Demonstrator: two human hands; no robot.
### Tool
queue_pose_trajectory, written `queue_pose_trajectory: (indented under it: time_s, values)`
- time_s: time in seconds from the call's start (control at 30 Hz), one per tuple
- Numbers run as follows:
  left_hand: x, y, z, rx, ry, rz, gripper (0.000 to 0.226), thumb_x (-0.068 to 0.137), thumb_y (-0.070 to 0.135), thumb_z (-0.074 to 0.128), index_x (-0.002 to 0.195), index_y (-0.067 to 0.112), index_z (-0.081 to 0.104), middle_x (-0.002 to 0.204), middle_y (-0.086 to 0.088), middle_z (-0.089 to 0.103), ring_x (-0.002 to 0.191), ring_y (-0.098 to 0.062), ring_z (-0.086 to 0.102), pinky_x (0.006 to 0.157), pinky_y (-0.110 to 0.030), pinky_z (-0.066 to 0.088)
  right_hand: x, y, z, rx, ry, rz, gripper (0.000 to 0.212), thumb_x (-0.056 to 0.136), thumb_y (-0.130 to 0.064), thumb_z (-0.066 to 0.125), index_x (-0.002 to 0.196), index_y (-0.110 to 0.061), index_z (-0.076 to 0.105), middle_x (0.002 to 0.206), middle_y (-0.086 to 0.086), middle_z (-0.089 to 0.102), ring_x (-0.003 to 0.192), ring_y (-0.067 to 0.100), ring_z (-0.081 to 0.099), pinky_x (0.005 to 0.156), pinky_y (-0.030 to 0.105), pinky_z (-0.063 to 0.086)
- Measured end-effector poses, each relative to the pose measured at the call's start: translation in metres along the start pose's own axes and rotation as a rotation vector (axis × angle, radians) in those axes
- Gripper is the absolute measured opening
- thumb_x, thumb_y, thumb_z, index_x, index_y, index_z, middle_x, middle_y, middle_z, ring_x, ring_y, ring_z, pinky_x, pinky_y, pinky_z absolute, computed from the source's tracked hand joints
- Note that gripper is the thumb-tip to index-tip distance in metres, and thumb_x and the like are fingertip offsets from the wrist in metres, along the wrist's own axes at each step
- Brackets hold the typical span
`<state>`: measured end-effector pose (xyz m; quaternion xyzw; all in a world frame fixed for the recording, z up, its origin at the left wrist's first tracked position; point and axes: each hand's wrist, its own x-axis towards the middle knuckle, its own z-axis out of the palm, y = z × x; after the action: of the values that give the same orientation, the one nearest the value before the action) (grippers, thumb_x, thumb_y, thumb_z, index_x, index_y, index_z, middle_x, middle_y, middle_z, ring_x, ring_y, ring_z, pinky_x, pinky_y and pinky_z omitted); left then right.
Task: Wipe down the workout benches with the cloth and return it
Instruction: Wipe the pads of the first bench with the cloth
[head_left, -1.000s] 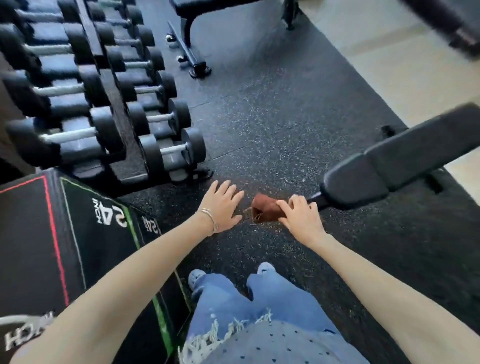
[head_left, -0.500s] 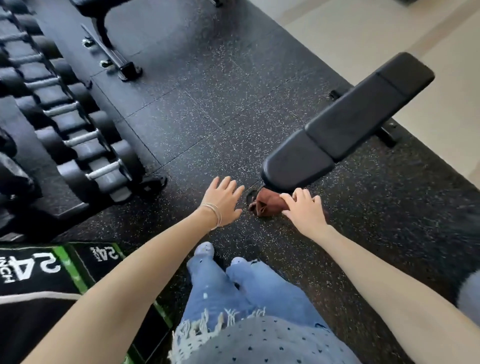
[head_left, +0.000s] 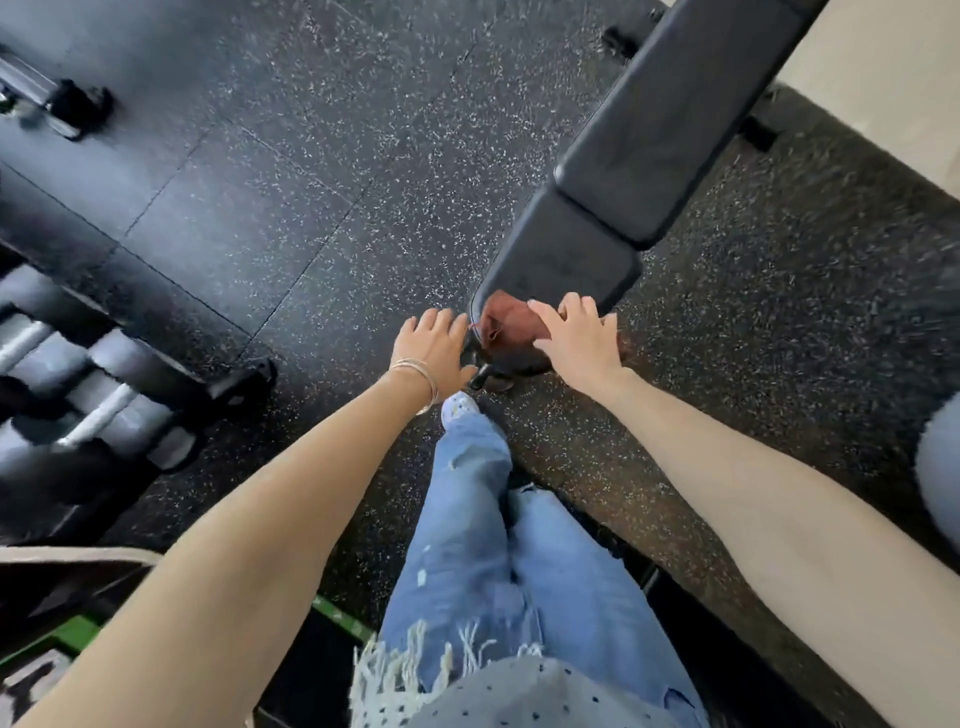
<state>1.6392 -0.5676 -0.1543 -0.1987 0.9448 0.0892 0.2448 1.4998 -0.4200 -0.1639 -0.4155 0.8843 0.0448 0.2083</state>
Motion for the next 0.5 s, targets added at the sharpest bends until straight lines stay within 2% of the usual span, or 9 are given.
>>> queue_pose_trajectory:
  time_s: [0.23,0.37,0.5]
  values:
    - [0.087,-0.010,0.037,-0.130,-0.082,-0.005,0.082,0.082,0.048,0.059,0.145,0.012,0.021,0.145,-0.010,0.035,0.134,-0.029,0.033,0.108,-0.042,0.031,0.075,0.001,0.051,0.139,-0.055,0.181,0.049,0.094,-0.034,0.053,0.140,-0.035,0.035,0.122,0.009,0.041,0.112,0.029,0.037,0.086,0.046,0.035]
    - [0.117,-0.014,0.062,-0.231,-0.158,-0.054,0.092,0.077,0.048,0.066,0.145,0.008,0.019,0.143,-0.012,0.036,0.132,-0.029,0.035,0.105,-0.043,0.033,0.083,-0.014,0.091,0.155,-0.147,0.128,0.052,0.092,-0.035,0.056,0.140,-0.038,0.035,0.121,0.007,0.040,0.110,0.028,0.037,0.083,0.044,0.035]
    - [0.141,-0.025,0.084,-0.246,-0.208,-0.020,0.102,0.074,0.050,0.070,0.147,0.006,0.013,0.147,-0.012,0.031,0.134,-0.030,0.032,0.107,-0.044,0.032,0.109,-0.003,0.108,0.164,-0.054,0.135,0.046,0.091,-0.033,0.057,0.134,-0.041,0.042,0.118,0.004,0.043,0.105,0.028,0.039,0.076,0.039,0.032]
